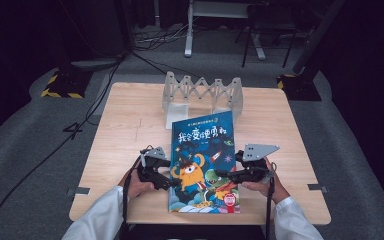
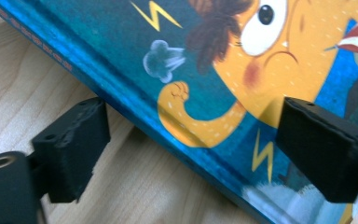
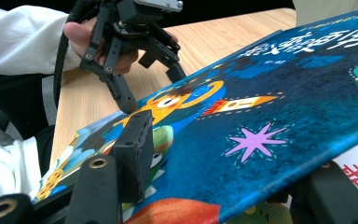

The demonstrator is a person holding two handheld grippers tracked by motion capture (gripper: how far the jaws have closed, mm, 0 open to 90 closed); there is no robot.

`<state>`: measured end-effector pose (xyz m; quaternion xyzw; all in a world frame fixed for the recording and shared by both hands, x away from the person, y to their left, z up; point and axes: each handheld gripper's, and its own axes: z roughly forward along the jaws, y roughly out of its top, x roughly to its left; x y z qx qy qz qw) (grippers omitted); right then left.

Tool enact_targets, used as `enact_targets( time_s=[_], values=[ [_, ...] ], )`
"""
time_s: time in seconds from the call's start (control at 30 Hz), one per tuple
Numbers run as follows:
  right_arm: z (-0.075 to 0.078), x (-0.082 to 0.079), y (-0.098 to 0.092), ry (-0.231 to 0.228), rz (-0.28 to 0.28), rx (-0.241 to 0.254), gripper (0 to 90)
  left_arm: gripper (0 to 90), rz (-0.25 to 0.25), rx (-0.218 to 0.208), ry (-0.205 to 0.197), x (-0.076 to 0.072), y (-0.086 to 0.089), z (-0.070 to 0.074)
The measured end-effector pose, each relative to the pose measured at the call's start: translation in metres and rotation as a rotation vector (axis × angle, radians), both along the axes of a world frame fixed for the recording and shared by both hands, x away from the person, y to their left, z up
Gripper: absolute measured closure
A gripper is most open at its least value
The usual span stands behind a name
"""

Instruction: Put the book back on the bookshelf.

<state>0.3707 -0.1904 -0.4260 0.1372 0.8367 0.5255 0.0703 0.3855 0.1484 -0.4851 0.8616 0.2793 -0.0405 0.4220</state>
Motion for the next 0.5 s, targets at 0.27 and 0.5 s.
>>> enact_targets(
  time_s=[0.27, 0.5],
  values=[
    [0.002, -0.005, 0.002, -0.046, 0.024, 0.004, 46.9, 4.3, -0.028, -0.052, 0.009, 0.006, -0.005, 0.004],
    [0.003, -0.008, 0.003, -0.075, 0.047, 0.011, 47.0, 4.7, -0.008, -0.156, 0.054, 0.022, -0.002, 0.006]
  ],
)
